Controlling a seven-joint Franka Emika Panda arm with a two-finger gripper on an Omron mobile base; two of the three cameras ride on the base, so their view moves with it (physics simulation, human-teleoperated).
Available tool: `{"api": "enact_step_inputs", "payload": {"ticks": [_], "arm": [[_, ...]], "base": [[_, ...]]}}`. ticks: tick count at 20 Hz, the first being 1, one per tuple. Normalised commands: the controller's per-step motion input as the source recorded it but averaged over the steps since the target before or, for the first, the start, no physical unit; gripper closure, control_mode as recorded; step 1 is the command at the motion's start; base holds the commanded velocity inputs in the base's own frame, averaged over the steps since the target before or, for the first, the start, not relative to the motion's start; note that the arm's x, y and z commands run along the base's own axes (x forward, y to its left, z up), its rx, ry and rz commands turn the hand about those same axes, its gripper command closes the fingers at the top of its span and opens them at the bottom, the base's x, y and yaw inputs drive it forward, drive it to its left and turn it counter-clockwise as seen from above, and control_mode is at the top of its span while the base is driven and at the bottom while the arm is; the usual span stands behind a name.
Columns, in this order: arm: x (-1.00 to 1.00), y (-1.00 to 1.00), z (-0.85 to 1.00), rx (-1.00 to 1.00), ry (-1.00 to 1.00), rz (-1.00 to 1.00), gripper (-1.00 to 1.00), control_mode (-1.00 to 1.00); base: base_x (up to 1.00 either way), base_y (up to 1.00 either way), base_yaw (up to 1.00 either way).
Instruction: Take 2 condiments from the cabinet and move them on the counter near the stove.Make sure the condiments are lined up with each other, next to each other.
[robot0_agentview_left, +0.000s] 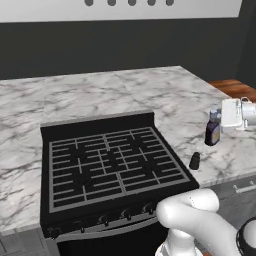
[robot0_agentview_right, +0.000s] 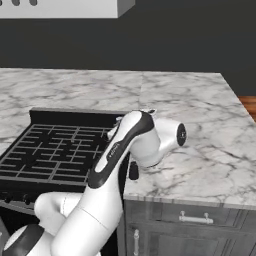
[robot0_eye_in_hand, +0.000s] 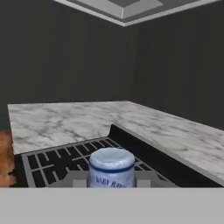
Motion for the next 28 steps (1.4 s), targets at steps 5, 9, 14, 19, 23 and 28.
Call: {"api": "enact_step_inputs", "payload": {"ticks": [5, 9, 14, 19, 23, 28], "arm": [[0.00, -0.35, -0.46, 0.00, -0.01, 0.13, 1.00, -1.00], [0.03, -0.23, -0.40, 0.02, 0.00, 0.06, 1.00, -1.00], [0.09, -0.15, -0.35, 0.07, -0.02, 0.02, 1.00, -1.00], [0.16, -0.15, -0.27, 0.10, 0.00, 0.02, 1.00, -1.00], [0.15, -0.09, -0.26, 0.01, -0.01, 0.00, 1.00, -1.00], [0.01, 0.00, -0.22, 0.00, -0.09, 0.00, 1.00, -1.00]], "base": [[0.00, 0.00, 0.00], [0.00, 0.00, 0.00], [0.00, 0.00, 0.00], [0.00, 0.00, 0.00], [0.00, 0.00, 0.00], [0.00, 0.00, 0.00]]}}
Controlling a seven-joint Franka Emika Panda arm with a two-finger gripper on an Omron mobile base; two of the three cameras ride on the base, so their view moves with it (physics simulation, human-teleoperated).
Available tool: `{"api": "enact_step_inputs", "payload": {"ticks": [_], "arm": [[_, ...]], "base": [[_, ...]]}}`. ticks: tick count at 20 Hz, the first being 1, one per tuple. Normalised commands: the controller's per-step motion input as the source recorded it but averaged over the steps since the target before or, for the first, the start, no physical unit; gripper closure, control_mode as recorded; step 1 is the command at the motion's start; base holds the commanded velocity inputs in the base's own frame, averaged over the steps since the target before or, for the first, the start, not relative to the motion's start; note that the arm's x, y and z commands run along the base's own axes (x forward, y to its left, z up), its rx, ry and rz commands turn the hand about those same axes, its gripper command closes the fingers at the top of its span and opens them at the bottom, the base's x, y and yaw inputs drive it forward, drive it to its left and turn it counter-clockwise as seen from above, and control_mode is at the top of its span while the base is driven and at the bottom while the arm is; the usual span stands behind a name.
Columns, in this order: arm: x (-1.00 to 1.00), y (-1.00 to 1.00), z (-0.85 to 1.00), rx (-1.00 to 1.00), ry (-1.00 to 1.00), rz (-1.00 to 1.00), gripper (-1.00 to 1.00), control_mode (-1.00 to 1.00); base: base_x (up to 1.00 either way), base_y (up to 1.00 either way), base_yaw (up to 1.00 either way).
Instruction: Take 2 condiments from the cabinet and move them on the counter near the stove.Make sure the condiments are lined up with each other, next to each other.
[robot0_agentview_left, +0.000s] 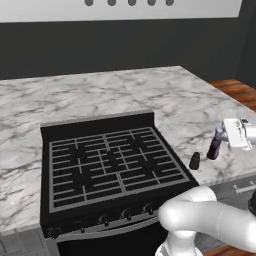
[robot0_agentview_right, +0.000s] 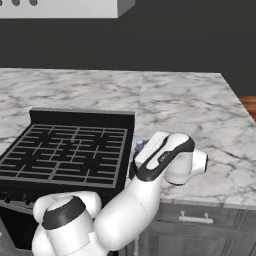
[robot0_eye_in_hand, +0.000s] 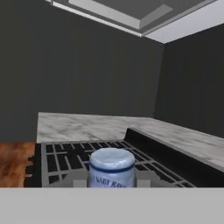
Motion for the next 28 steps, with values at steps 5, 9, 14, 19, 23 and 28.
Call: {"api": "enact_step_inputs", "payload": {"ticks": [5, 9, 14, 19, 23, 28], "arm": [[0.00, 0.00, -0.18, 0.00, -0.02, 0.00, 1.00, -1.00], [0.00, 0.00, -0.20, 0.00, 0.00, 0.00, 1.00, -1.00], [0.00, 0.00, -0.13, 0.00, -0.01, 0.00, 1.00, -1.00], [0.00, 0.00, -0.14, 0.00, 0.00, 0.01, 1.00, -1.00], [0.00, 0.00, -0.17, 0.00, -0.02, 0.02, 1.00, -1.00], [0.00, 0.00, -0.17, 0.00, -0.02, 0.03, 1.00, -1.00]], "base": [[0.00, 0.00, 0.00], [0.00, 0.00, 0.00], [0.00, 0.00, 0.00], [0.00, 0.00, 0.00], [0.00, 0.00, 0.00], [0.00, 0.00, 0.00]]}}
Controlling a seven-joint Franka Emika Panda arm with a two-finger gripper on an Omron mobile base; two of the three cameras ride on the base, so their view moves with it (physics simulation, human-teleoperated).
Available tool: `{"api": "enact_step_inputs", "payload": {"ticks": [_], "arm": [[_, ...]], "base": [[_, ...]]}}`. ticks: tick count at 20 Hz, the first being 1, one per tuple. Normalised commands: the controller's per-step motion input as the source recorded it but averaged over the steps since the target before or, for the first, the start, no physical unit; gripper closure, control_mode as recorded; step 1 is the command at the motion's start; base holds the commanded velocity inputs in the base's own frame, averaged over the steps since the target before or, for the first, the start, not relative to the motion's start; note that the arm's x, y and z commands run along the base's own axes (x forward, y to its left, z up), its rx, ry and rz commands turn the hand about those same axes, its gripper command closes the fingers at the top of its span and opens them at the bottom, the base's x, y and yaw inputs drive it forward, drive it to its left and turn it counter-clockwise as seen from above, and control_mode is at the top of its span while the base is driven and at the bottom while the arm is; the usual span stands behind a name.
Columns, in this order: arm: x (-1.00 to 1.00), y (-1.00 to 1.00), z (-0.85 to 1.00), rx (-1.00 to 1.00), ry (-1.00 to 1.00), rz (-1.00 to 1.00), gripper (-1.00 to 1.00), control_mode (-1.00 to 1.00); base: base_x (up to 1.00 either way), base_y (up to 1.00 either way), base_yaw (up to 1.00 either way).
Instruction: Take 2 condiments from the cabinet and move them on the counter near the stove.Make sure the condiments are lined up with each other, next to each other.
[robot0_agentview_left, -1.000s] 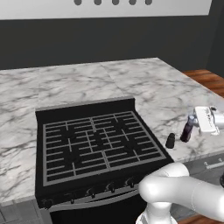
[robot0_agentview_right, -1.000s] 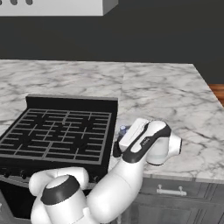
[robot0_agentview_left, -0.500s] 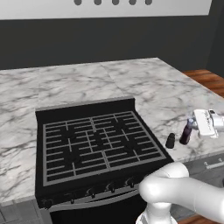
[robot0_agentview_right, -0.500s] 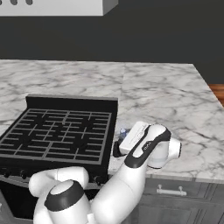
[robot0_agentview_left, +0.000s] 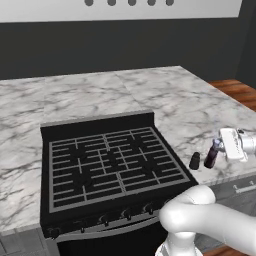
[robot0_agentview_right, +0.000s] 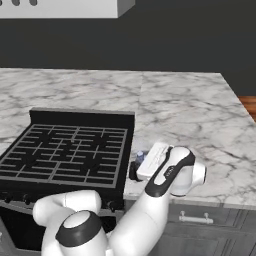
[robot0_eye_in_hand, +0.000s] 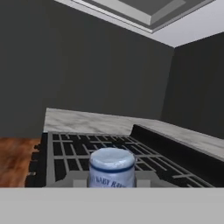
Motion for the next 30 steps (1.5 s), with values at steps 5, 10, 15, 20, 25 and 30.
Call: {"api": "enact_step_inputs", "payload": {"ticks": [5, 10, 15, 20, 25, 30], "arm": [[0.00, 0.00, -0.15, 0.00, -0.03, 0.03, 1.00, -1.00], [0.00, 0.00, -0.16, 0.00, -0.01, 0.02, 1.00, -1.00], [0.00, 0.00, -0.17, 0.00, -0.01, 0.01, 1.00, -1.00], [0.00, 0.00, -0.18, 0.00, 0.00, 0.00, 1.00, -1.00], [0.00, 0.00, -0.13, 0.00, -0.01, 0.00, 1.00, -1.00], [0.01, 0.00, -0.05, 0.00, -0.01, 0.00, 1.00, -1.00]], "base": [[0.00, 0.00, 0.00], [0.00, 0.00, 0.00], [0.00, 0.00, 0.00], [0.00, 0.00, 0.00], [0.00, 0.00, 0.00], [0.00, 0.00, 0.00]]}}
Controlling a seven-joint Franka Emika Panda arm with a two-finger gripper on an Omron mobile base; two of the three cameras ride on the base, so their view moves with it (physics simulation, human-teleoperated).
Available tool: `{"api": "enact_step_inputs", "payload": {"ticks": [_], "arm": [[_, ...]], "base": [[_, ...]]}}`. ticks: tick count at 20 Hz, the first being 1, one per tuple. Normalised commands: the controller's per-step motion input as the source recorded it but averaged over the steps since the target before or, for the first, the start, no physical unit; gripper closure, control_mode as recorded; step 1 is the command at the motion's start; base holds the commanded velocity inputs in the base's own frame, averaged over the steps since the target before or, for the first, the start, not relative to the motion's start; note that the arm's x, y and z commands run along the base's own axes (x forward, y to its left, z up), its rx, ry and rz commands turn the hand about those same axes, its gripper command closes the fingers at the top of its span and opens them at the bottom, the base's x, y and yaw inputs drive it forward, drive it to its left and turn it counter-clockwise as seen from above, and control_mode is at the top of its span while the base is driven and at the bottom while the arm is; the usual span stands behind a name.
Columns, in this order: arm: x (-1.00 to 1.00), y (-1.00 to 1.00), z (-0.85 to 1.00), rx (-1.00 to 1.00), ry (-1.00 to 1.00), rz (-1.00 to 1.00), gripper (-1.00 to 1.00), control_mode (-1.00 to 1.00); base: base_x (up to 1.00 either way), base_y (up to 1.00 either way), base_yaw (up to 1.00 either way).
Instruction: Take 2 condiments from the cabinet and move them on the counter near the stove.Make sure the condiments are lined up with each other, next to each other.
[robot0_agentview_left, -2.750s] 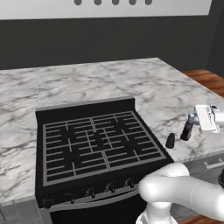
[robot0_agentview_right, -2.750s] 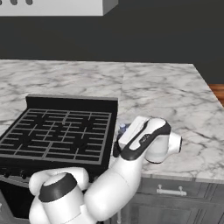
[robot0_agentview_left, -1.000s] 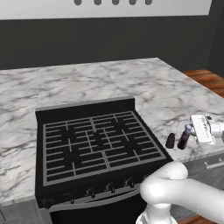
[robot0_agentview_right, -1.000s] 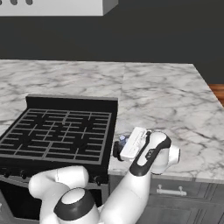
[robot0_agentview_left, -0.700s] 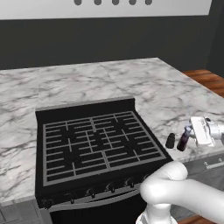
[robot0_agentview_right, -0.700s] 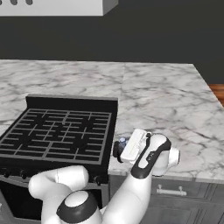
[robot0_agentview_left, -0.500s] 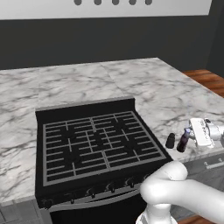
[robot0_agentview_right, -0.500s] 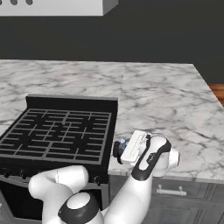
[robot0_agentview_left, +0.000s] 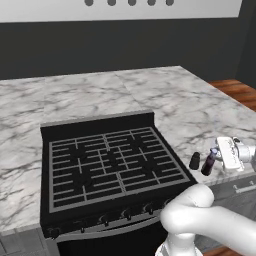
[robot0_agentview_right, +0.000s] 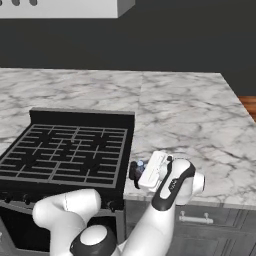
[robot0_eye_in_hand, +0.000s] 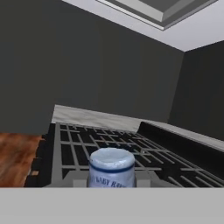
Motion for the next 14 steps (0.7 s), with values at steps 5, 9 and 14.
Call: {"api": "enact_step_inputs", "payload": {"ticks": [5, 9, 14], "arm": [[0.03, 0.00, -0.01, 0.00, -0.01, 0.00, 1.00, -1.00], [0.08, 0.00, 0.00, 0.00, 0.00, 0.00, 1.00, -1.00], [0.09, 0.00, 0.00, 0.00, 0.00, 0.00, 1.00, -1.00]], "base": [[0.00, 0.00, 0.00], [0.00, 0.00, 0.00], [0.00, 0.00, 0.00]]}}
